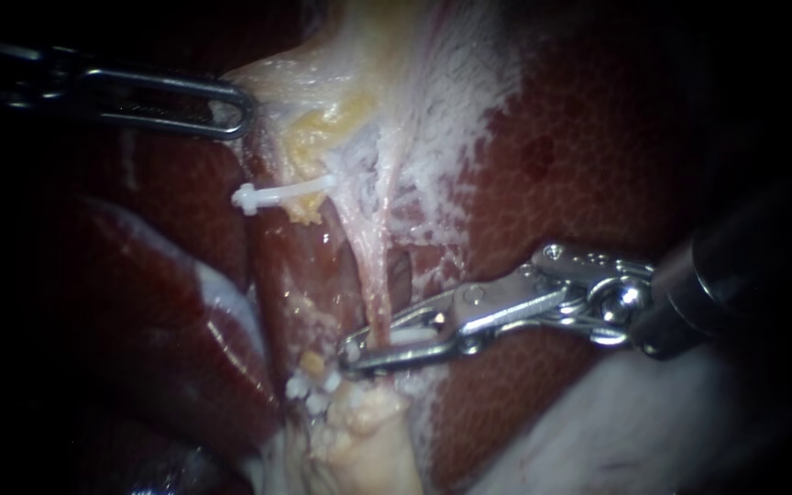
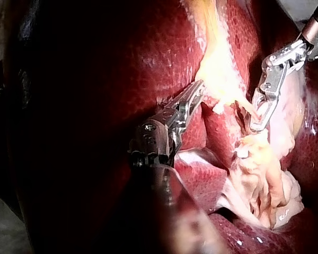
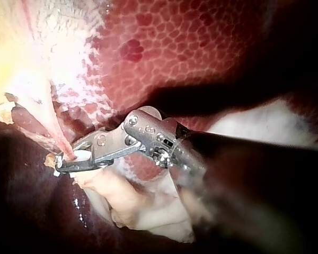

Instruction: Clipping first clip right tube

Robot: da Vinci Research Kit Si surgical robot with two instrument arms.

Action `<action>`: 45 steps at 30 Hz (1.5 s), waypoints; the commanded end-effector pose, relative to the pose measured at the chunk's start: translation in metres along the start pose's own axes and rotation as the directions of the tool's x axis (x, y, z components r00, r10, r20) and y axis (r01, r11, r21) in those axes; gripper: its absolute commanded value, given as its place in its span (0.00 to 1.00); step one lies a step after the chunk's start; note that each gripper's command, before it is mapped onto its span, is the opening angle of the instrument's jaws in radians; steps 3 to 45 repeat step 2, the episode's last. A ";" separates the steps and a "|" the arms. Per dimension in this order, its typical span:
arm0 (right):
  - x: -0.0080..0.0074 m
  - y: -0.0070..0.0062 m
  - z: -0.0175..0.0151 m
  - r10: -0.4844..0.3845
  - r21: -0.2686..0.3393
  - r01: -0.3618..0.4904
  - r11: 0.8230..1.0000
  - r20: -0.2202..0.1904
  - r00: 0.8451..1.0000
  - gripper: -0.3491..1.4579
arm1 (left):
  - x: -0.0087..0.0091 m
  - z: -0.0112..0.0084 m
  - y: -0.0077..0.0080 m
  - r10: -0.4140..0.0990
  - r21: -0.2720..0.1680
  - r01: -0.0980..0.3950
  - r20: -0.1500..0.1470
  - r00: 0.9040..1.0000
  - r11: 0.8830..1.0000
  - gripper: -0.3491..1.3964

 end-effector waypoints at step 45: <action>-0.0001 0.0000 0.0001 -0.002 0.001 0.002 1.000 0.001 1.000 0.00 | 0.0000 0.0000 0.0000 0.000 0.000 0.000 0.000 1.000 1.000 0.03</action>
